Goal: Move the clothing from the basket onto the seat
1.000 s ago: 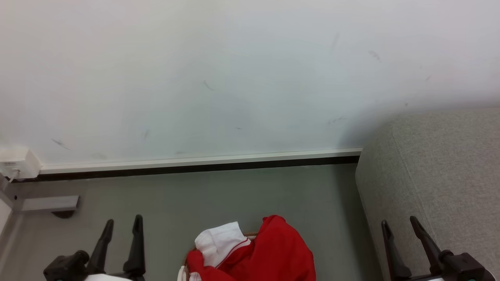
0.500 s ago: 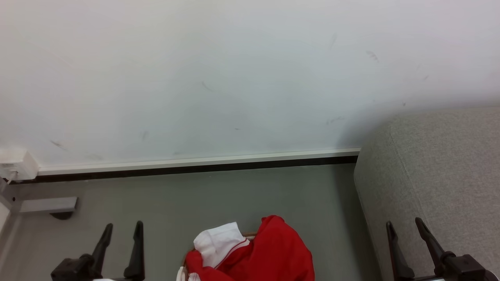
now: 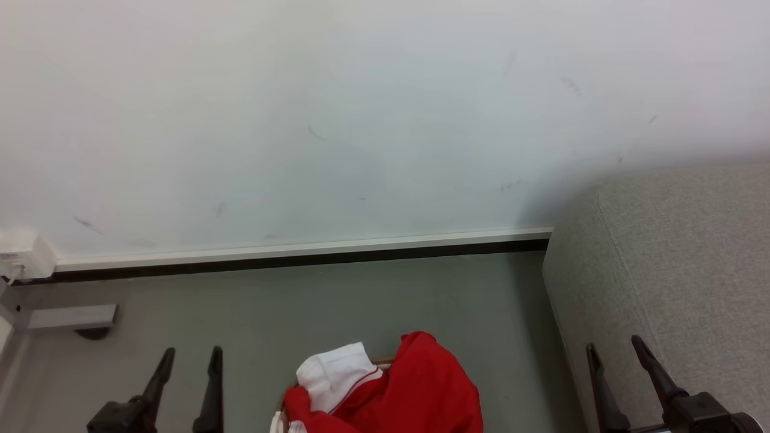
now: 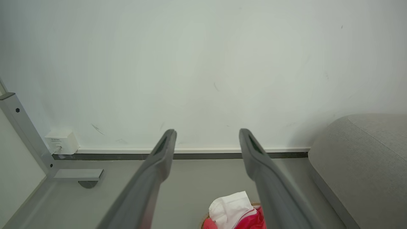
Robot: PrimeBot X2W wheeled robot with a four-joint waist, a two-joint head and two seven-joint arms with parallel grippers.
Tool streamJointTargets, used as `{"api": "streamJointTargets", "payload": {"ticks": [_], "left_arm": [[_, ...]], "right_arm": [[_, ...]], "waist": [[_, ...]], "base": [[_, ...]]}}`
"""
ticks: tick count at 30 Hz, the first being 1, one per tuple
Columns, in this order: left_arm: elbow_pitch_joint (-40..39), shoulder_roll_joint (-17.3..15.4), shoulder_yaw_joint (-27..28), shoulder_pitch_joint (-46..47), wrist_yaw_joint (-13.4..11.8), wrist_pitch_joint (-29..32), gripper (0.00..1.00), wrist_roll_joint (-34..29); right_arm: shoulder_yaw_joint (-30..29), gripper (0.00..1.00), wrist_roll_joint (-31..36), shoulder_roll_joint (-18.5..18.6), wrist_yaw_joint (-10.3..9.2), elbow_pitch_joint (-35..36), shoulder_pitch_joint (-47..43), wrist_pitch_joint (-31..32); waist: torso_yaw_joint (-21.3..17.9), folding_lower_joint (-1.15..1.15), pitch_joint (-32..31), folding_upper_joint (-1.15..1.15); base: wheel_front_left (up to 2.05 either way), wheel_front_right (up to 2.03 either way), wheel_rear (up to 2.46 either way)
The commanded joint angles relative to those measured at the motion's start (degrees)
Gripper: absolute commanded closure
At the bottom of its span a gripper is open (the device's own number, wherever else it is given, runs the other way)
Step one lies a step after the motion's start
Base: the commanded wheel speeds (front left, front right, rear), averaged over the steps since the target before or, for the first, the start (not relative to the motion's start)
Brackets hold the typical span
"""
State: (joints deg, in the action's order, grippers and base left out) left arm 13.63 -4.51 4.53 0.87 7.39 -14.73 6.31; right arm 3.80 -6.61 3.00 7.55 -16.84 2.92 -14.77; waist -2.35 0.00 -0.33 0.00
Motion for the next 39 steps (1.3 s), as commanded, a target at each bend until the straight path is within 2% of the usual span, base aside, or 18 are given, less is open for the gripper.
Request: {"api": "streamJointTargets", "payload": {"ticks": [1, 26, 33, 39], "left_arm": [[0.44, -0.44, 0.15, -0.35, 0.08, -0.57, 0.0, -1.77], [1.01, -1.19, 0.56, 0.2, 0.1, -0.45, 0.0, 0.42], [1.5, -1.7, -0.34, 0.88, 0.1, -0.45, 0.0, 0.62], [4.29, -3.0, -4.3, 2.5, 0.1, -0.44, 0.0, 0.03]], "right_arm": [[0.01, 0.0, 1.26, -0.2, -0.12, -0.29, 0.49, -0.45], [0.5, 0.0, 0.24, -0.18, -0.12, -0.21, 0.41, -0.35], [0.89, 0.0, 0.28, -0.16, -0.12, 0.38, 1.46, -0.35], [0.91, 0.0, -0.02, -0.16, -0.12, 1.48, 2.09, -0.34]], "waist": [[-0.03, 0.0, 0.02, 0.0], [-1.06, 0.0, 0.28, 0.0], [-3.05, 0.0, 1.09, 0.0], [-6.52, 0.0, 2.42, 0.0]], "base": [[0.0, 0.0, 0.0], [0.0, 0.0, 0.0], [0.0, 0.0, 0.0], [0.0, 0.0, 0.0]]}}
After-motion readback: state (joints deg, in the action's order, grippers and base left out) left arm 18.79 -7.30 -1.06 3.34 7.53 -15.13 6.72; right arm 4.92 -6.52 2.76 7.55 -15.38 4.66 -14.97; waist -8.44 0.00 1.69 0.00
